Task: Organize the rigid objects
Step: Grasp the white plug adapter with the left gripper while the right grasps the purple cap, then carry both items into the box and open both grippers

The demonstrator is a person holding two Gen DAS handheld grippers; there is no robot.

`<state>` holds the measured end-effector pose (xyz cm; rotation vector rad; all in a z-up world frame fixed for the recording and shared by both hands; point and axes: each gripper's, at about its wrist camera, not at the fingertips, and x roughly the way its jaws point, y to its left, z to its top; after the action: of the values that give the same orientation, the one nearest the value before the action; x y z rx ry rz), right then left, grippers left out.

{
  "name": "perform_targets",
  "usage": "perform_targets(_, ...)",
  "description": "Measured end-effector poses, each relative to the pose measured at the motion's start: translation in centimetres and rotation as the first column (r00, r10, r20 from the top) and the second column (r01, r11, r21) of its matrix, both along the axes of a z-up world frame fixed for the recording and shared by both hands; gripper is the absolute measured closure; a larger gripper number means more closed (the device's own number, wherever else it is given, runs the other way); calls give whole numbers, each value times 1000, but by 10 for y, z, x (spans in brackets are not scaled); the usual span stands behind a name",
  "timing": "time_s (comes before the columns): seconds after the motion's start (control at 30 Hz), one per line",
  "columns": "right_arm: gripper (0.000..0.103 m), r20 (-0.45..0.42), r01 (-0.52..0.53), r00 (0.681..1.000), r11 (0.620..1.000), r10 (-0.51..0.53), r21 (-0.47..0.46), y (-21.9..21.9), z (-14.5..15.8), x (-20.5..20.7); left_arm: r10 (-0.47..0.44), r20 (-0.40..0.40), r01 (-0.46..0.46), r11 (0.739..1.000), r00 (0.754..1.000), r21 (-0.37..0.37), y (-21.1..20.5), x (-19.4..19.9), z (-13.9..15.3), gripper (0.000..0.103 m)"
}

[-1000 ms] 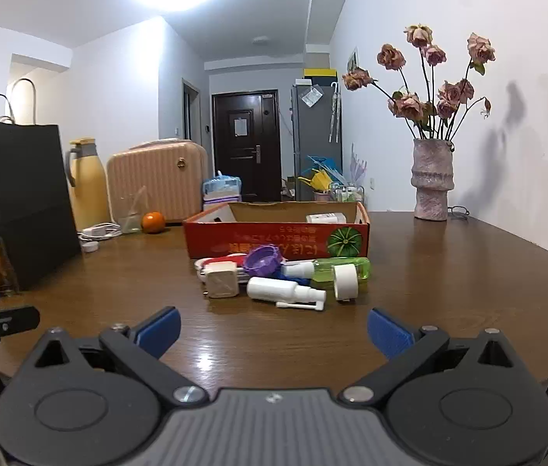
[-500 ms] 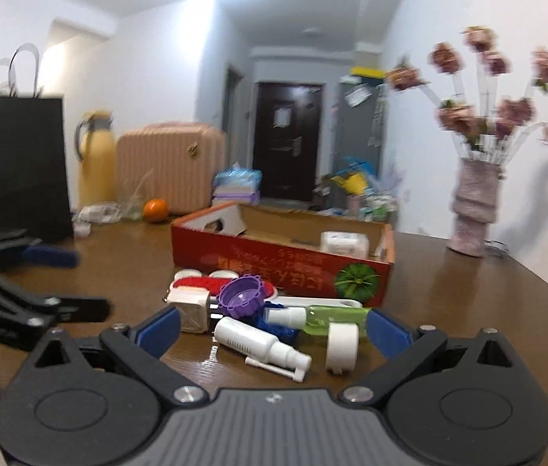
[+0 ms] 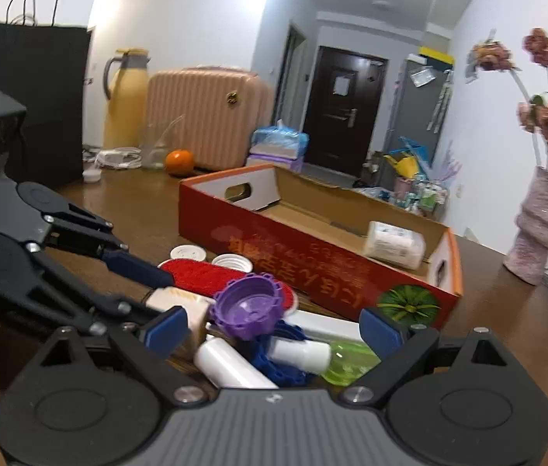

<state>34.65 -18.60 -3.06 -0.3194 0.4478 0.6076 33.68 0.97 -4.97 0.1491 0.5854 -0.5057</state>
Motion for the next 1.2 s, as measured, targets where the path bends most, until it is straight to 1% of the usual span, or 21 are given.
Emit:
perform_targets(0.03, 12, -10, -7, 1000, 1000, 7, 3, 2, -1, 5, 7, -12, -7, 1000, 1000, 13, -1, 5, -4, 56)
perform_targets(0.07, 13, -19, -8, 1000, 1000, 8, 3, 4, -1, 9, 11, -34, -10, 1000, 999, 16, -1, 9, -9, 54)
perform_targets(0.13, 15, -38, -14, 999, 1000, 14, 7, 7, -2, 16, 0, -62, -1, 1000, 998, -14, 1, 16, -13, 54)
perform_targets(0.23, 19, -88, -15, 996, 998, 20, 56, 4, -2, 24, -26, -60, 22, 998, 998, -61, 0, 17, -12, 71)
perform_targets(0.3, 24, -114, -2, 993, 998, 10, 68, 4, -3, 28, -5, -77, -1, 997, 997, -76, 1, 16, -11, 72)
perform_targets(0.33, 24, -117, -2, 993, 998, 10, 66, 6, -5, 29, 11, -83, -17, 997, 997, -72, 3, 14, -10, 72)
perform_targets(0.4, 26, -118, 3, 993, 998, 4, 61, 11, -7, 31, 60, -83, -65, 996, 995, -63, 7, 4, -7, 72)
perform_targets(0.43, 26, -117, 8, 993, 999, -2, 54, 15, -8, 33, 89, -70, -94, 994, 994, -64, 12, -5, -6, 72)
perform_targets(0.5, 31, -99, 11, 995, 1000, -9, 20, 26, -12, 36, 158, -54, -162, 983, 986, -84, 23, -21, -2, 72)
perform_targets(0.53, 32, -86, 13, 996, 1000, -14, -17, 33, -15, 35, 189, -51, -193, 977, 981, -95, 28, -28, 0, 72)
perform_targets(0.57, 36, -76, 16, 997, 999, -19, -47, 38, -17, 33, 231, -38, -234, 967, 972, -98, 33, -37, 3, 72)
perform_targets(0.6, 42, -61, 19, 998, 997, -23, -71, 42, -18, 31, 272, -18, -272, 958, 962, -94, 38, -46, 5, 72)
perform_targets(0.67, 49, -41, 14, 999, 996, -18, -89, 47, -18, 26, 328, 15, -326, 942, 944, -85, 46, -59, 11, 72)
perform_targets(0.7, 49, -29, 15, 999, 996, -17, -88, 48, -16, 23, 352, 30, -349, 934, 936, -81, 49, -66, 14, 72)
perform_targets(0.83, 49, 44, 37, 998, 996, -34, -82, 49, -1, 0, 419, 95, -414, 908, 903, -66, 51, -94, 28, 72)
perform_targets(0.93, 49, 100, 50, 994, 998, -46, -41, 39, 21, -34, 437, 155, -431, 899, 886, -75, 47, -122, 41, 72)
perform_targets(1.03, 49, 123, 80, 989, 996, -83, 31, 21, 41, -69, 446, 200, -439, 895, 873, -79, 41, -148, 48, 71)
perform_targets(1.1, 49, 128, 101, 985, 991, -112, 88, 9, 51, -94, 454, 225, -442, 891, 862, -102, 36, -167, 53, 71)
perform_targets(1.2, 49, 130, 125, 981, 978, -147, 165, -9, 58, -134, 457, 245, -433, 889, 855, -146, 30, -192, 62, 71)
